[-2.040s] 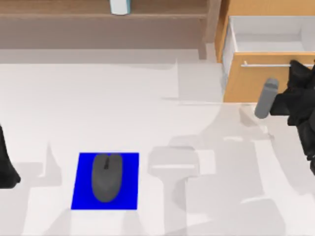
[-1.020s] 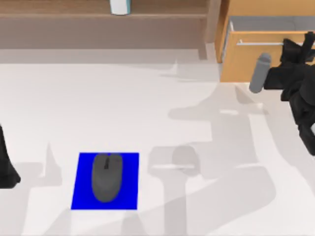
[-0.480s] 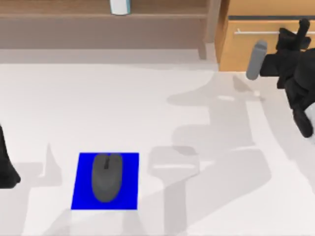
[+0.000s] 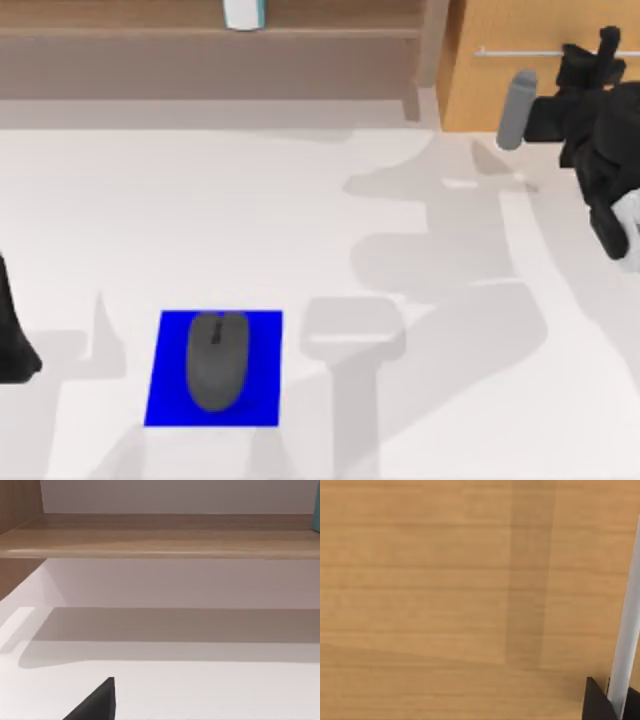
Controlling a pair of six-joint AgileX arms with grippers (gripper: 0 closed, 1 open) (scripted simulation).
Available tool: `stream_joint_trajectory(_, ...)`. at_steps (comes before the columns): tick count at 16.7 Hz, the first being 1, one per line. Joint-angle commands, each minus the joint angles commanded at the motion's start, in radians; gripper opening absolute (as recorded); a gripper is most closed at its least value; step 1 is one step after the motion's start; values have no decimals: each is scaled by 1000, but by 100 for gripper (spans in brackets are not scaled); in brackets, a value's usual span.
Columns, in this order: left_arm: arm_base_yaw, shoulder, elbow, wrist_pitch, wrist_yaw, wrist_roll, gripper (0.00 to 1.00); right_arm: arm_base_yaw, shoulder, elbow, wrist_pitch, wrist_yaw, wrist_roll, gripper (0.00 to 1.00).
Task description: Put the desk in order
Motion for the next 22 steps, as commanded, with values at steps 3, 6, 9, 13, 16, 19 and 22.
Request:
stream_joint_trajectory(3,0,0,0,0,0,0,100,0,0,0,0,0,0,15)
stream_joint_trajectory(6,0,0,0,0,0,0,100,0,0,0,0,0,0,38)
stream_joint_trajectory(9,0,0,0,0,0,0,100,0,0,0,0,0,0,60)
stream_joint_trajectory(13,0,0,0,0,0,0,100,0,0,0,0,0,0,90)
stream_joint_trajectory(16,0,0,0,0,0,0,100,0,0,0,0,0,0,100)
stream_joint_trajectory(19,0,0,0,0,0,0,100,0,0,0,0,0,0,100)
stream_joint_trajectory(22,0,0,0,0,0,0,100,0,0,0,0,0,0,100)
